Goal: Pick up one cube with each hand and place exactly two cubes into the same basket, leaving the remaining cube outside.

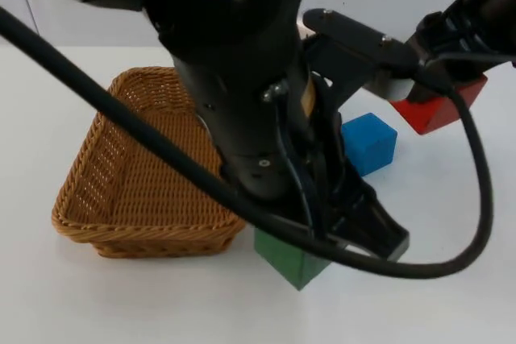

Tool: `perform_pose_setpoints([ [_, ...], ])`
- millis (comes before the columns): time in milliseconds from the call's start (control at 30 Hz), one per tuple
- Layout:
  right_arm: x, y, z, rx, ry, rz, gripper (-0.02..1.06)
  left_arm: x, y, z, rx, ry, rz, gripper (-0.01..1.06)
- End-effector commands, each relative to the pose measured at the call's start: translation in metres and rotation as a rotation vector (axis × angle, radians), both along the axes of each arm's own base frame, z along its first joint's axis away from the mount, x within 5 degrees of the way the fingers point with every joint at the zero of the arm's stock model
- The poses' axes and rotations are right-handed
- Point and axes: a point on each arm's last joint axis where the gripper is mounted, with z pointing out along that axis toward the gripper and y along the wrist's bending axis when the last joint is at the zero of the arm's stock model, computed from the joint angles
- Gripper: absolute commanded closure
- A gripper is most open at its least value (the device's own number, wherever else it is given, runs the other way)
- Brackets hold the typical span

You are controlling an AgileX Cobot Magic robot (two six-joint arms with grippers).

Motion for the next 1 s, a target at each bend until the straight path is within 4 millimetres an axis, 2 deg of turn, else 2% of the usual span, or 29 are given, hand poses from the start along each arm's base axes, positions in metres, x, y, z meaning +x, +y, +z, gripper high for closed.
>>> perform_pose_setpoints([
  [0, -0.001, 0.001, 0.005, 0.005, -0.016, 0.01, 1.05, -0.001, 0.001, 0.004, 0.001, -0.021, -0.011, 1.05],
  [733, 0.001, 0.003, 0.006, 0.022, -0.044, 0.008, 1.05, 0.004, 0.001, 0.005, 0.007, -0.067, -0.06, 1.05],
  [967, 0.009, 0.007, 0.013, 0.025, -0.048, 0.009, 1.05, 0.006, 0.01, -0.006, 0.007, -0.067, -0.04, 1.05],
])
